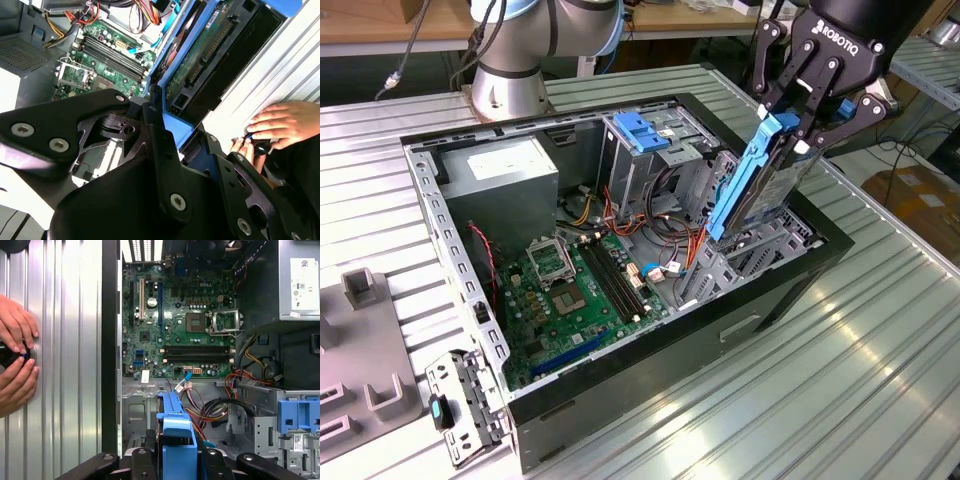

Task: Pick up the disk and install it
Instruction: 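Insert the disk into the insertion slot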

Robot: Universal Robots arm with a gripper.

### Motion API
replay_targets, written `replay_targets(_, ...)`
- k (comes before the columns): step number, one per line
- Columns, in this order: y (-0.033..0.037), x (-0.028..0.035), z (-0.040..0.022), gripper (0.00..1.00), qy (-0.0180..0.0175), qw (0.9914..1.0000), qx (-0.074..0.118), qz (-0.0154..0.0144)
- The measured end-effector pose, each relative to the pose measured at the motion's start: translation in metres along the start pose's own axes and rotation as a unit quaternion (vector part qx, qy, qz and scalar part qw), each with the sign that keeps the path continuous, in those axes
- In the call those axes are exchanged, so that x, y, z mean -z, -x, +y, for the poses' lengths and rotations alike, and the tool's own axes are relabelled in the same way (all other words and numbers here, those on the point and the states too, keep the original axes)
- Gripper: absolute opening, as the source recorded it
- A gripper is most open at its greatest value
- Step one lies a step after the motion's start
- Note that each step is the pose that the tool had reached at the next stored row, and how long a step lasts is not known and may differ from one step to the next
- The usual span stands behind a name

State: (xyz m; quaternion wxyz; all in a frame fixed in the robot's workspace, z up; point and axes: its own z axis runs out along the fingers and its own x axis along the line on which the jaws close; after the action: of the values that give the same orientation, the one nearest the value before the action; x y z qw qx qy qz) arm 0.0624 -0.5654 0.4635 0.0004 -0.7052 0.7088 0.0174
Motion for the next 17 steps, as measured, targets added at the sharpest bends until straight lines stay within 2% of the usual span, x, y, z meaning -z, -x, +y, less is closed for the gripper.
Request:
replay_targets(6,-0.0005,-0.0065,-0.0046,0.37,-0.0001,1.00000,-0.002,0.0000)
replay_targets(17,-0.0005,-0.0078,-0.0047,0.37,-0.0001,1.00000,-0.002,0.0001)
